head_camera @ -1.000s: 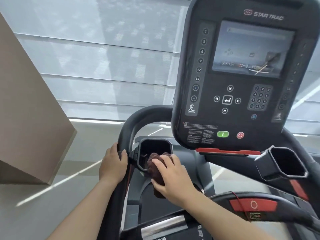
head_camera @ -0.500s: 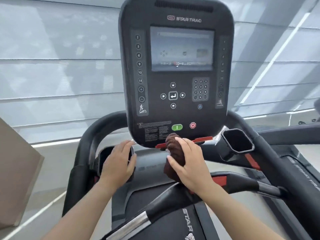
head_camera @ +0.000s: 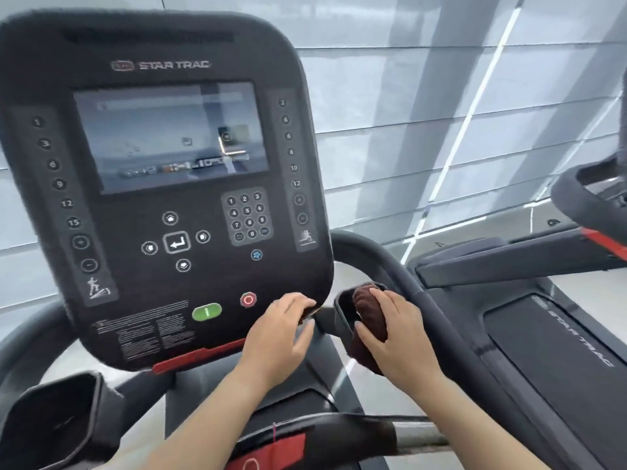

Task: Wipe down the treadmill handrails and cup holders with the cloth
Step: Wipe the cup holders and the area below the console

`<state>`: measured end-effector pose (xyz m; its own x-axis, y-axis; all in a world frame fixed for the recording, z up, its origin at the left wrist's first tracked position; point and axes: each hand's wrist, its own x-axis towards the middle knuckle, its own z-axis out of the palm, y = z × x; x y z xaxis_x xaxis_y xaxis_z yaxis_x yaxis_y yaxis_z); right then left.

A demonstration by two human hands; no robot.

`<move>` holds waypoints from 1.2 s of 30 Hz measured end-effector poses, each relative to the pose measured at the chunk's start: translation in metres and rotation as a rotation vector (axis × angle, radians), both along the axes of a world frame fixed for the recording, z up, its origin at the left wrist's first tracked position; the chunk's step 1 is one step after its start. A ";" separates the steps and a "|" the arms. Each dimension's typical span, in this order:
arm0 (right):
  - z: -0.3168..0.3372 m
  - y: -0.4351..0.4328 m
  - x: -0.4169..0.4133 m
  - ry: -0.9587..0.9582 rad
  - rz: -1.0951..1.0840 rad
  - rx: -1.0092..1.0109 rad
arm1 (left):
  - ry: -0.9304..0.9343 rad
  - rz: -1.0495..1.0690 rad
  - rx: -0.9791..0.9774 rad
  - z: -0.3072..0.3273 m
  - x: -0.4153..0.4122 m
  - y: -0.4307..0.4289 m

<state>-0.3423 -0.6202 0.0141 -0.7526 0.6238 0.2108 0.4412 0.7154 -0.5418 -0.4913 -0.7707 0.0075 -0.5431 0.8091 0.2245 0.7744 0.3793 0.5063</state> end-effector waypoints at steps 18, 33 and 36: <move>-0.036 0.060 -0.061 -0.239 0.352 0.039 | 0.324 0.339 -0.395 -0.051 0.007 0.018; -0.046 0.058 -0.054 -0.235 0.402 0.147 | 0.269 0.353 -0.344 -0.050 0.009 0.022; -0.039 0.062 -0.067 -0.260 0.370 0.123 | 0.242 0.352 -0.351 -0.049 0.010 0.022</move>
